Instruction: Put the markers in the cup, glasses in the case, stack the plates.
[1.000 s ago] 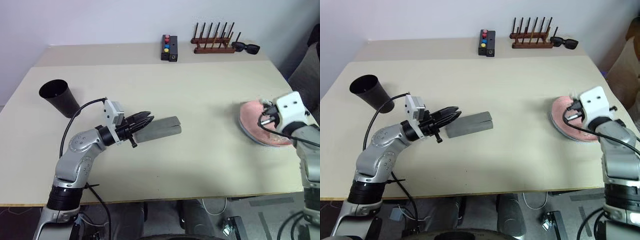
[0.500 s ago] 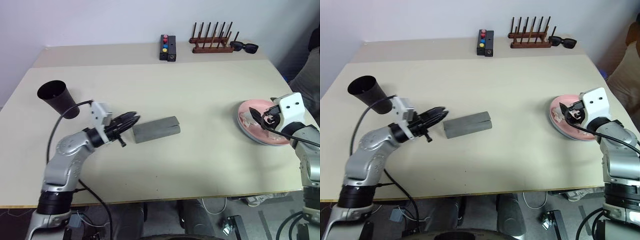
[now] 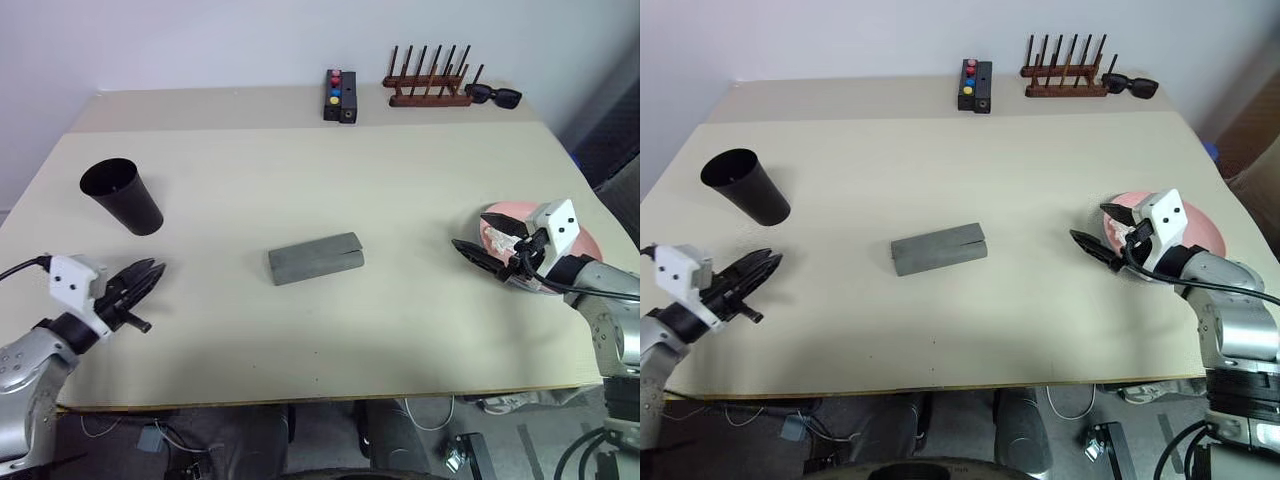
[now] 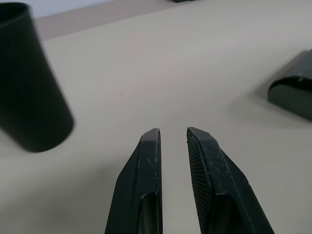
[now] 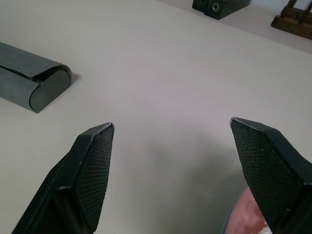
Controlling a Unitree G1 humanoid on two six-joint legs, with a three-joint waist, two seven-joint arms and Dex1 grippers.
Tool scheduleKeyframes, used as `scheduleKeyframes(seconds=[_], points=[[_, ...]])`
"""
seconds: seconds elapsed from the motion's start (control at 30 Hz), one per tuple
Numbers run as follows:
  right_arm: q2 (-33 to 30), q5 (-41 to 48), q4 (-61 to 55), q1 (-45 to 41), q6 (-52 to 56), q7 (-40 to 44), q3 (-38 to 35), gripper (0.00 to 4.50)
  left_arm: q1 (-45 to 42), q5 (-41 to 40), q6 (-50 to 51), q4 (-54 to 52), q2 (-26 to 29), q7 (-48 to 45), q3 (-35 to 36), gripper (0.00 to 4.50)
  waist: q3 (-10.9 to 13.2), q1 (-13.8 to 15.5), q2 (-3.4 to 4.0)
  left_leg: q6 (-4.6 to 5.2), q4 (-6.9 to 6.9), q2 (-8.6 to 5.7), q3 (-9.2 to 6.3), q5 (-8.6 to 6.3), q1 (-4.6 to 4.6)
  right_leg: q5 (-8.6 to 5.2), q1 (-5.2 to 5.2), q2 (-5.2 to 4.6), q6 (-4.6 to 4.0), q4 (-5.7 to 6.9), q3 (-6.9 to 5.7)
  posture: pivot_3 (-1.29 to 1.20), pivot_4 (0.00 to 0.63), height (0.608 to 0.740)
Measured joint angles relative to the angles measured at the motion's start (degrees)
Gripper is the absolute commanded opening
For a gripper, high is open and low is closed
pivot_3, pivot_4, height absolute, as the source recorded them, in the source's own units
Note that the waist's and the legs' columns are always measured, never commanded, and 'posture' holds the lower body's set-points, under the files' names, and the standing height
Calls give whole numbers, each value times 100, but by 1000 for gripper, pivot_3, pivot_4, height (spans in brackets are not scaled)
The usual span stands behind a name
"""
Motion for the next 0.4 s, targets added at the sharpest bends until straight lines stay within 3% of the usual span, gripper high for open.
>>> scheduleKeyframes(seconds=[0.4], points=[[123, -113, 456, -423, -381, 112, 341, 3874, 333, -1, -98, -31, -57, 138, 176, 809, 1, -10, 0, 0, -2, 1, 1, 0, -2, 3, -5, 0, -4, 0, -1, 0, 150, 739]])
